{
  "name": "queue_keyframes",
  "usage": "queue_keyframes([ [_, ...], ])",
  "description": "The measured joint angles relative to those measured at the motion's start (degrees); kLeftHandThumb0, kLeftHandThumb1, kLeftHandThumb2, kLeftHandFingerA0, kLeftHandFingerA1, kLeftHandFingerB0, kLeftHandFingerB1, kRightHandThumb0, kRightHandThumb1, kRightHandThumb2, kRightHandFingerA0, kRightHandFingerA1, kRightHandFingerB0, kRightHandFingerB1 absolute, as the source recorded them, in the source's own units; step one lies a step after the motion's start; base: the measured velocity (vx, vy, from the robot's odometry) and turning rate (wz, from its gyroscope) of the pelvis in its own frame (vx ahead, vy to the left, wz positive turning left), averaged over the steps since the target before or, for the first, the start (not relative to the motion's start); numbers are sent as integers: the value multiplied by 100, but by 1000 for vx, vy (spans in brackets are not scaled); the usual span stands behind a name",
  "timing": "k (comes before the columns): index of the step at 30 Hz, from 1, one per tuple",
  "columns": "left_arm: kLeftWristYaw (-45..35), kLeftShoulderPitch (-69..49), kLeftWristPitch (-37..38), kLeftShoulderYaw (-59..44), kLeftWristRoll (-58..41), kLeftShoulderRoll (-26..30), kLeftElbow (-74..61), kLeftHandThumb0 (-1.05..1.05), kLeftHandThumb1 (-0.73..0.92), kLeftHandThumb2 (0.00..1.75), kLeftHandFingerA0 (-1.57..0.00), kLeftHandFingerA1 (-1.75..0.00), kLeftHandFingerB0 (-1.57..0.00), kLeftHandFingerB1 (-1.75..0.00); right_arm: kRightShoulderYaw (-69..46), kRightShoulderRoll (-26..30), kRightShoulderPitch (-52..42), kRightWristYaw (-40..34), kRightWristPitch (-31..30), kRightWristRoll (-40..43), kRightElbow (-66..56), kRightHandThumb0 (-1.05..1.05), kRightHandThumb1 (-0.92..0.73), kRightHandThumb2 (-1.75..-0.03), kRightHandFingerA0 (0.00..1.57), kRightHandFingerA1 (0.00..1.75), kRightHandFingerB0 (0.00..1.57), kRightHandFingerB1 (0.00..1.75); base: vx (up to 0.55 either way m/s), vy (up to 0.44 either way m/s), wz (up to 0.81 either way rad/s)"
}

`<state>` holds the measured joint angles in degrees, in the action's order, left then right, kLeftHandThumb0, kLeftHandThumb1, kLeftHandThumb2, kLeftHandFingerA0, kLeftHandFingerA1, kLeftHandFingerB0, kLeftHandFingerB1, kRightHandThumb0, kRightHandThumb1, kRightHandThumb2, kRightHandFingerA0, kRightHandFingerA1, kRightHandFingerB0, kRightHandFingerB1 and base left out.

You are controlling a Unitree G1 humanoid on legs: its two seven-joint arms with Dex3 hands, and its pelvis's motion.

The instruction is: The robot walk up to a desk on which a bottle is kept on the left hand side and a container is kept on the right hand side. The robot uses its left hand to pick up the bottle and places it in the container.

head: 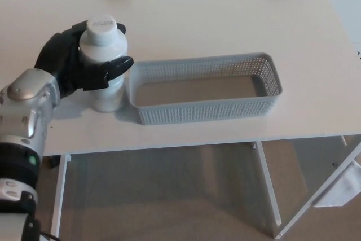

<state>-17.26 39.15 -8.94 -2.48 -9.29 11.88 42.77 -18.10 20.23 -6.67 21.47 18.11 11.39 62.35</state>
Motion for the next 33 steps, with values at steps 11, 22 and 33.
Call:
queue_keyframes([
  [11, 576, -384, 86, -138, 171, -173, -1052, -22, 83, 64, -86, -163, -76, -101, 153, 37, 84, -84, 3, -116, -5, -53, -24, -58, 99, 53, 82, 49, 0, 0, 0],
  [22, 640, -382, -333, -235, 8, -605, -2609, -16, 81, 66, -84, -163, -77, -100, 170, 37, 100, -97, 12, -193, -19, -45, -28, -50, 102, 50, 86, 46, 0, 0, 0],
  [33, 835, -198, -1097, 302, -56, -1377, -3947, -15, 80, 68, -83, -156, -79, -100, 160, 37, 105, -69, 0, -195, -74, -41, -27, -50, 101, 51, 85, 46, 0, 0, 0],
])
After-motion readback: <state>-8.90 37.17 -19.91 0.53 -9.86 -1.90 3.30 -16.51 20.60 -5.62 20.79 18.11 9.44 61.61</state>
